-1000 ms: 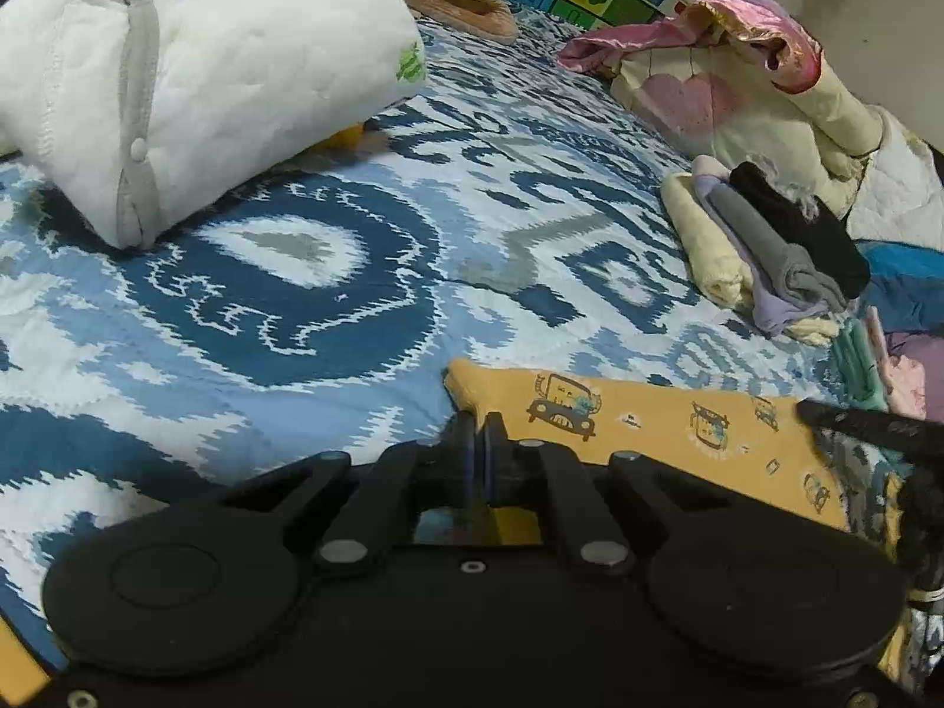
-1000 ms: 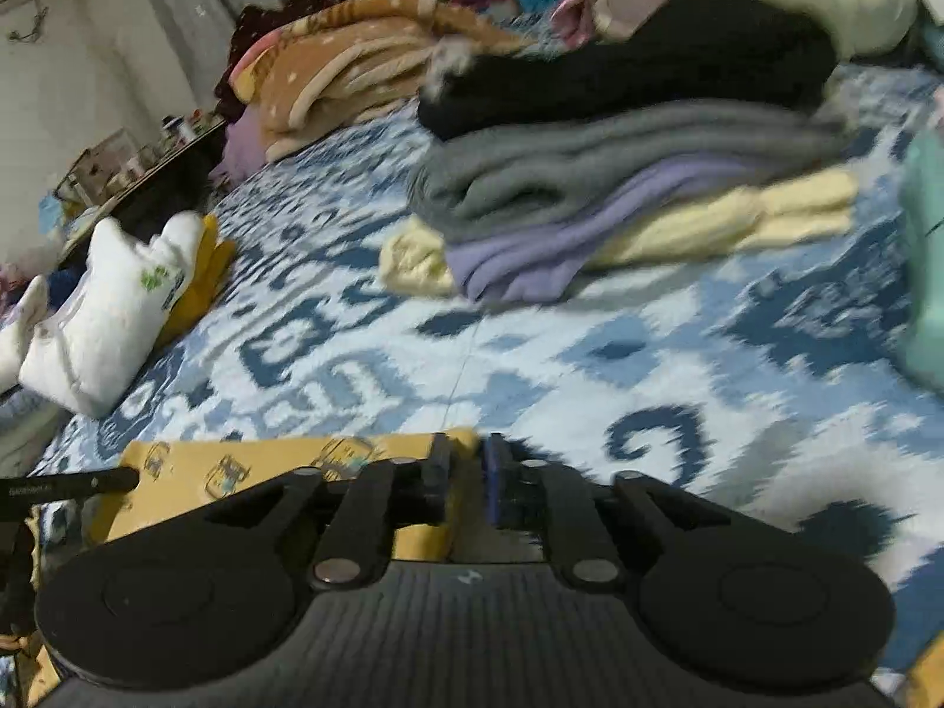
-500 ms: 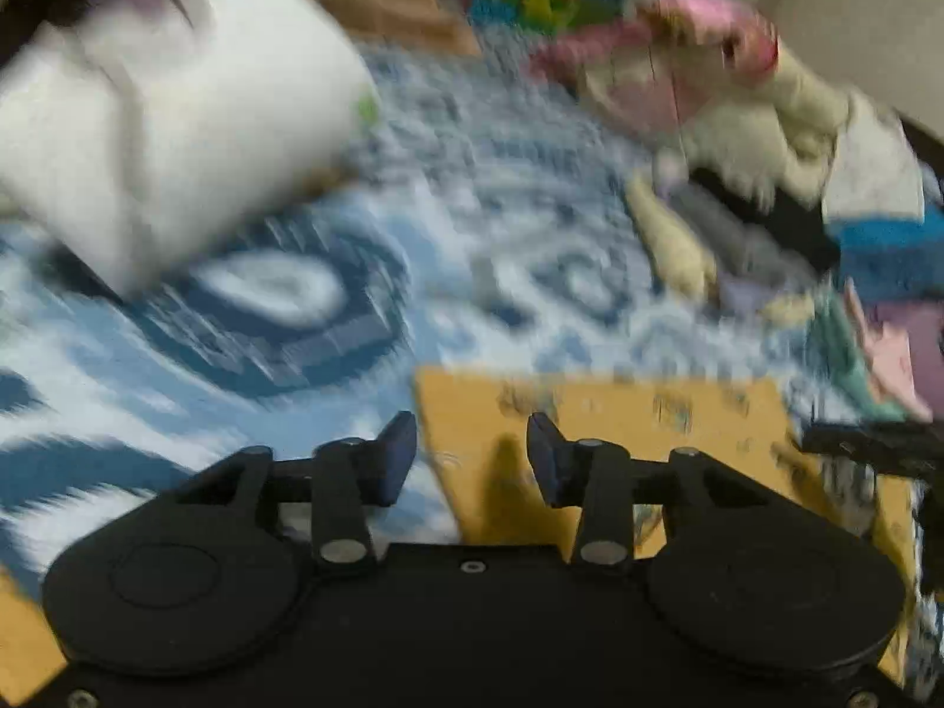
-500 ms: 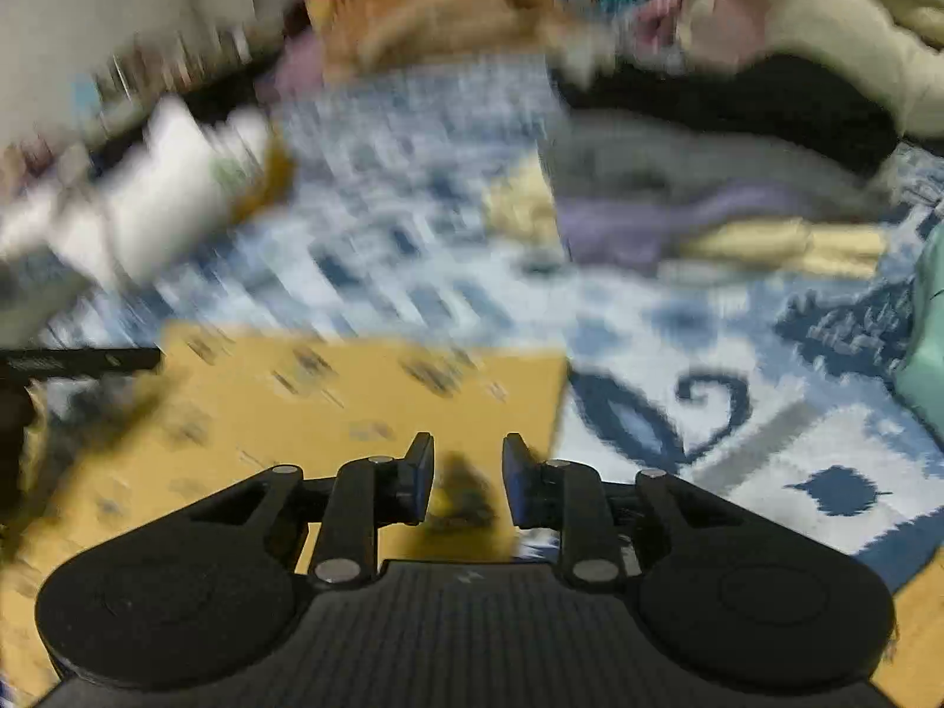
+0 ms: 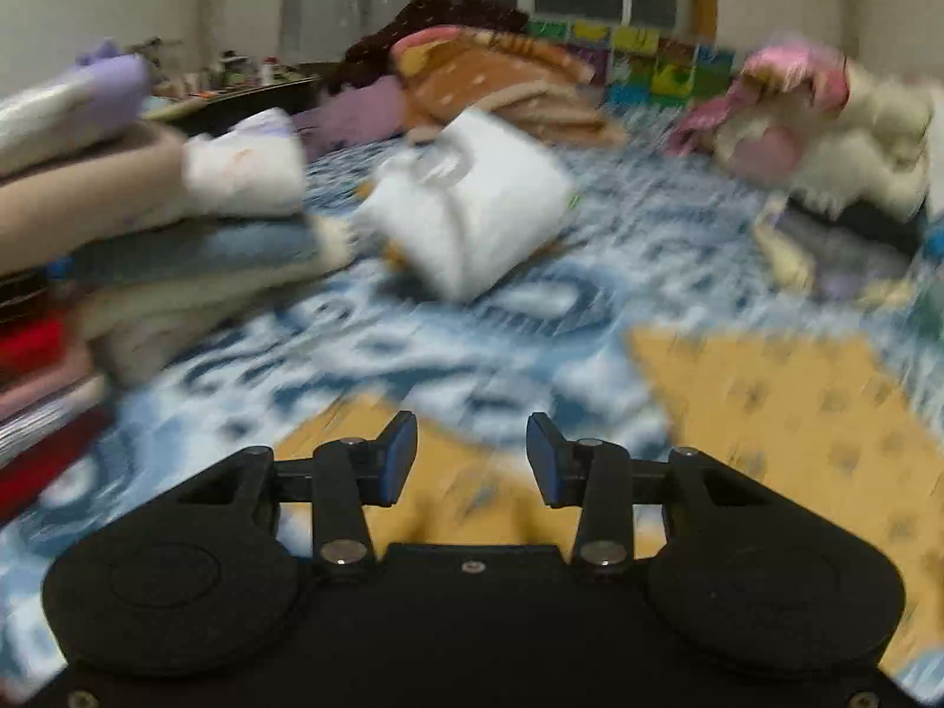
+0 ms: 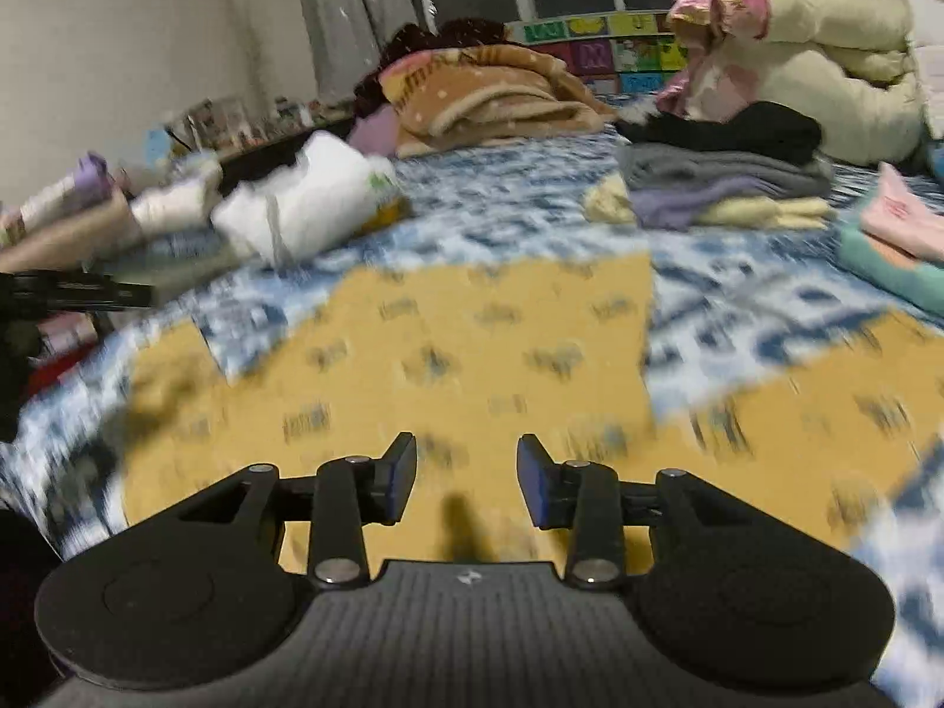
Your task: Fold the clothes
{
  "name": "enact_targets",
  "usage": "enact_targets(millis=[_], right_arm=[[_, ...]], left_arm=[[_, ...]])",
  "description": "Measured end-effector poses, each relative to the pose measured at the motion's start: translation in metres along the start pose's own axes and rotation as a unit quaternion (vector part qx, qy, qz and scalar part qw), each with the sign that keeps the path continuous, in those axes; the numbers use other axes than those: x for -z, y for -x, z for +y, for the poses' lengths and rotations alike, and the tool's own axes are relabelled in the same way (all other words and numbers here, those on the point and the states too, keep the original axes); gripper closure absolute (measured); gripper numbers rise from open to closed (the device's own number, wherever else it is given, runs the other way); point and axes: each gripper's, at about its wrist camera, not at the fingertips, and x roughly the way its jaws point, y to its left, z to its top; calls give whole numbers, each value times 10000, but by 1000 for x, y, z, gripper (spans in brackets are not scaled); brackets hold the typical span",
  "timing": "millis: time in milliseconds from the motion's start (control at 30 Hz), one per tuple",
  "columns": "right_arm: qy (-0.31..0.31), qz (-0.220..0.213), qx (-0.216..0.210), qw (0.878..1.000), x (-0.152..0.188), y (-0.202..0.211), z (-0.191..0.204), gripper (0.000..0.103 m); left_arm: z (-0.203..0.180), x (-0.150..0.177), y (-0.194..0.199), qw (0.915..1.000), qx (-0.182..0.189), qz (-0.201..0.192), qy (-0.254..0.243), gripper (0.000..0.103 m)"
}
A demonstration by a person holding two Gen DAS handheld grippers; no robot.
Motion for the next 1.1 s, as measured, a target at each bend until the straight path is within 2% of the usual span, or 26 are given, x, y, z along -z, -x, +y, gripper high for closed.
enact_targets(millis=[67,133,200,233,300,400,467,500,533,567,600,633,700,767,833,867,967,1100], right_arm=[[9,77,39,10000,15,10,3,64],[5,27,155,9999,23,16,3,62],[-42,-63,250,9997,29,19,1,62],[-133,-127,275,9995,32,20,-2,62],[-207,-260,411,9986,37,22,-5,63],[3,-357,497,9981,47,28,-4,63],[110,-7,673,9977,52,20,-4,64],[138,-72,741,9971,53,22,-4,66],[192,-201,843,9961,52,27,-1,66],[152,-163,835,9963,54,27,-4,65],[112,-126,827,9964,55,27,-7,64],[72,-89,819,9966,57,26,-9,64],[-32,-103,811,9966,57,31,-13,64],[-226,-242,830,9960,53,45,-15,61],[-826,-508,690,9929,53,62,-29,52],[-1174,-627,608,9892,54,70,-39,48],[-2091,-808,516,9732,62,83,-74,47],[-2761,-929,433,9557,74,86,-104,46]], left_arm=[[-5,15,9,9998,-50,97,-135,64],[-23,26,20,9991,-1,-57,-427,66],[-43,40,31,9969,133,-224,-744,83],[-52,48,35,9953,247,-252,-897,86],[-67,64,34,9922,413,-170,-1162,86],[-82,87,15,9868,516,281,-1510,87],[-88,87,20,9859,398,124,-1622,86],[-89,82,27,9868,466,10,-1550,86],[-89,80,34,9877,590,-134,-1440,84],[-91,81,37,9877,671,-164,-1404,76],[-94,85,34,9869,690,-49,-1459,58],[-99,92,26,9850,656,217,-1579,52],[-104,94,25,9847,565,173,-1641,52],[-105,87,34,9861,530,-4,-1573,52],[-108,85,44,9883,639,-123,-1382,52],[-114,85,46,9875,686,-126,-1416,52],[-138,87,53,9836,830,-148,-1597,54],[-183,82,56,9765,1416,-110,-1624,61]])
